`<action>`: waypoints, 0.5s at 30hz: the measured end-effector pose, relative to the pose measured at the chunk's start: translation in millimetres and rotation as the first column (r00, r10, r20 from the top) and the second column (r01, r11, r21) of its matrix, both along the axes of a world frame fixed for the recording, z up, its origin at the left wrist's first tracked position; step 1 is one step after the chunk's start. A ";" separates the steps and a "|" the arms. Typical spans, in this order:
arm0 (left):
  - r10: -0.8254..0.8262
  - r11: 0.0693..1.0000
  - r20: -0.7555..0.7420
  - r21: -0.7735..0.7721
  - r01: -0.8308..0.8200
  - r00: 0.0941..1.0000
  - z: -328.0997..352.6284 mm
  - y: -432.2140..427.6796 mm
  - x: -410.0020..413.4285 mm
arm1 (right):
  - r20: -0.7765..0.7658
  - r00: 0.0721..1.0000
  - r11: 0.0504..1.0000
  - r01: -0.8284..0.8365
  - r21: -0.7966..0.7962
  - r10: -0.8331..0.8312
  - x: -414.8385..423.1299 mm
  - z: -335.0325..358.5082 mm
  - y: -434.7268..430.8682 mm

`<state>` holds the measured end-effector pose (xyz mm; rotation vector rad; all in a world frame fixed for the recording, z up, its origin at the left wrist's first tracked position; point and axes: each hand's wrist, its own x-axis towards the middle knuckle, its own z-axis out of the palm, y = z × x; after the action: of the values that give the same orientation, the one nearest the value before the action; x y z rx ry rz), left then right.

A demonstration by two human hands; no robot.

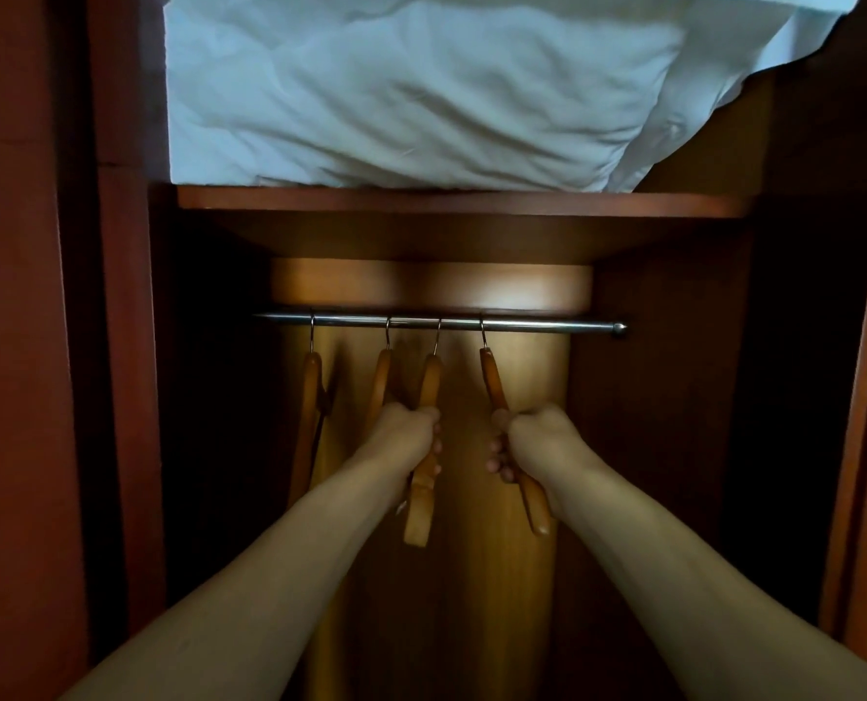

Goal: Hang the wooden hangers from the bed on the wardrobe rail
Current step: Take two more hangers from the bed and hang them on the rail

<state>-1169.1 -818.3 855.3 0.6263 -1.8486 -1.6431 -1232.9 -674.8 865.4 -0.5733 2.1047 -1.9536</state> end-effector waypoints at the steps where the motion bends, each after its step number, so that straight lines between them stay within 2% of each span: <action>1: 0.001 1.000 0.003 0.005 -0.001 1.000 -0.5 -1.3 -0.3 | -0.001 1.000 1.000 -0.003 0.000 0.003 -0.2 0.4 1.4; 11: 0.062 0.998 0.056 -0.004 -0.062 0.997 -5.2 -2.1 -2.7 | -0.041 0.998 0.999 -0.040 0.027 0.041 12.1 6.0 9.3; 15: 0.069 0.998 0.079 0.004 -0.069 0.995 -1.3 8.3 2.3 | -0.070 0.998 0.999 0.002 0.041 0.001 12.8 4.0 10.5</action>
<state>-1166.8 -810.0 854.0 0.7594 -1.8559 -1.6016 -1220.1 -664.3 869.4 -0.6414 2.1814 -1.9124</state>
